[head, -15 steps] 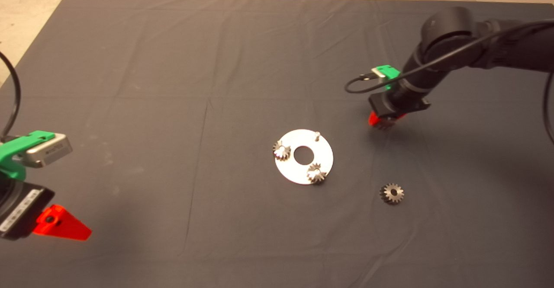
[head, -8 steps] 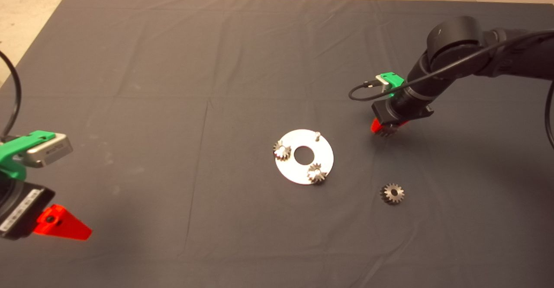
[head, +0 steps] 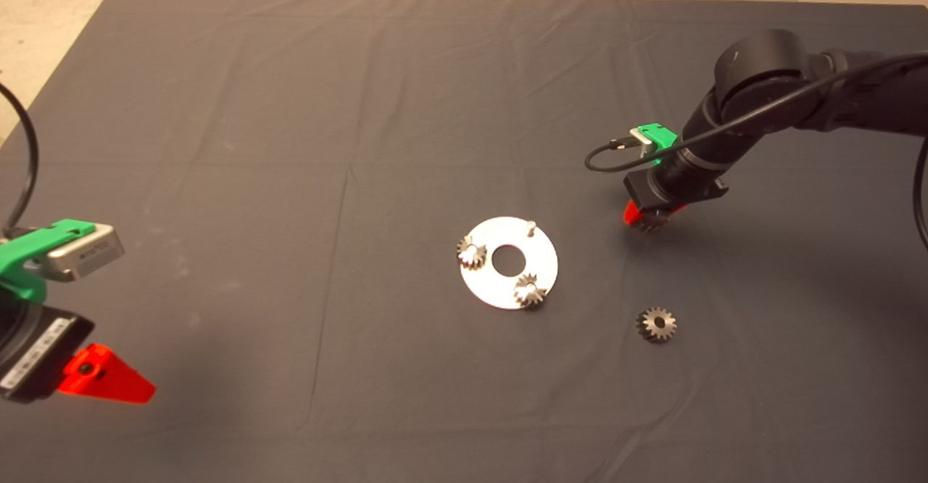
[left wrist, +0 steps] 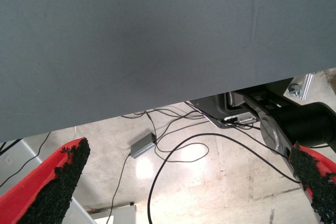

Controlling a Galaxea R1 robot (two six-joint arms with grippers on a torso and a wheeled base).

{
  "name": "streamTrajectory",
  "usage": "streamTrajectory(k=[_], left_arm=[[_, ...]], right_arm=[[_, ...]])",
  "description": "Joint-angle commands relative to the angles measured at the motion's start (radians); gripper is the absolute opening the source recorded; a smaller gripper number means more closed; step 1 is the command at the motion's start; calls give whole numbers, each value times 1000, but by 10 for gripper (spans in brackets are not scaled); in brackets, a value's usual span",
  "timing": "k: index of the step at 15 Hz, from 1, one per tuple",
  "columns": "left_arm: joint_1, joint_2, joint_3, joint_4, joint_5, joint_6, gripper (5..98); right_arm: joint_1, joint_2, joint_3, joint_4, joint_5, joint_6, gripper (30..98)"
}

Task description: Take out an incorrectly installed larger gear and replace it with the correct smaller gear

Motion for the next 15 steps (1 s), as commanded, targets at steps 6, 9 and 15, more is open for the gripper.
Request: streamTrajectory(k=[6, 9, 15], left_arm=[[-10, -5, 8, -10, 135, -4, 982], [-10, -5, 8, -10, 135, -4, 982], [-10, -5, 13, -12, 135, -4, 982]], right_arm=[[26, 6, 21, 4, -14, 8, 530], [27, 4, 53, 11, -12, 14, 573], [28, -26, 314, 64, -18, 219, 573]])
